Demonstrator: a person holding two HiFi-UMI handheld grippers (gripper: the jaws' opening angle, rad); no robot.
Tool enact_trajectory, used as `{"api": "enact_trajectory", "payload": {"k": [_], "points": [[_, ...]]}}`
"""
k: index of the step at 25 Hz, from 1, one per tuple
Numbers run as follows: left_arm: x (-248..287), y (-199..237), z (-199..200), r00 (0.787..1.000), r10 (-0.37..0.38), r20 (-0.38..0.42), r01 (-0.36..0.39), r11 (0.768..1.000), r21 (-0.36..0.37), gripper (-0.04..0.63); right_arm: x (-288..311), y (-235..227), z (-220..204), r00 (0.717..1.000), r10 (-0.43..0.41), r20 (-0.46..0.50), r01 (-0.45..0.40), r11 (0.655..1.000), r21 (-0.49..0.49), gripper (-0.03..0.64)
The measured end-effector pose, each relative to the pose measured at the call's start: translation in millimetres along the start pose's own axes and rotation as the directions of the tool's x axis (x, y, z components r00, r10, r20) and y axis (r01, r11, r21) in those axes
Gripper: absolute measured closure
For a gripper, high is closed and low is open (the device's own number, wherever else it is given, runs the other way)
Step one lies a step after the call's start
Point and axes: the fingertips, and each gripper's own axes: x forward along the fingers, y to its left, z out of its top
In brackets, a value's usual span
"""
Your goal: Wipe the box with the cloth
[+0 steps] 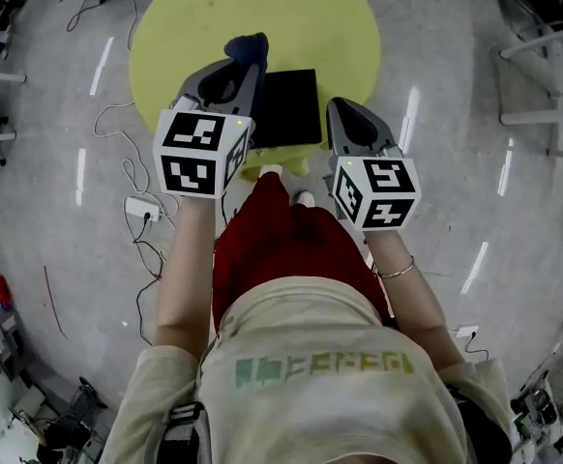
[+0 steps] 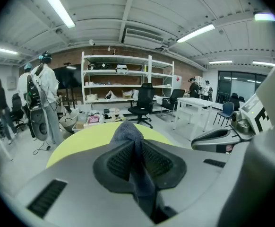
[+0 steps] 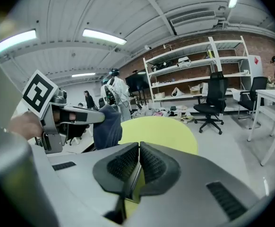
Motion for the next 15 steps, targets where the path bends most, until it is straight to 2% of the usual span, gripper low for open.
{"api": "enact_trajectory", "payload": {"k": [4,8,12,15], "points": [[-25.6,10.4,-21.4,0.998,0.054,-0.029,-0.055,0.998,-0.024,0.535,-6.1,10.5,-6.8,1.0,0.028,-0.007,-0.028,1.0,-0.004,0.578],[-47.9,36.4,-34.6,0.988,0.146,-0.055,-0.148,0.988,-0.034,0.535,-1.8,18.4,-5.4,0.998,0.057,-0.019,-0.058,0.998,-0.02,0.578],[-67.1,68.8,-45.8,0.963,0.257,-0.087,-0.26,0.965,-0.023,0.535,3.7,23.2,-5.0,0.996,0.078,-0.03,-0.079,0.996,-0.035,0.578],[-72.0,86.6,-50.2,0.942,0.312,-0.121,-0.317,0.948,-0.023,0.535,9.8,22.3,-1.4,0.995,0.093,-0.043,-0.096,0.994,-0.058,0.578]]}}
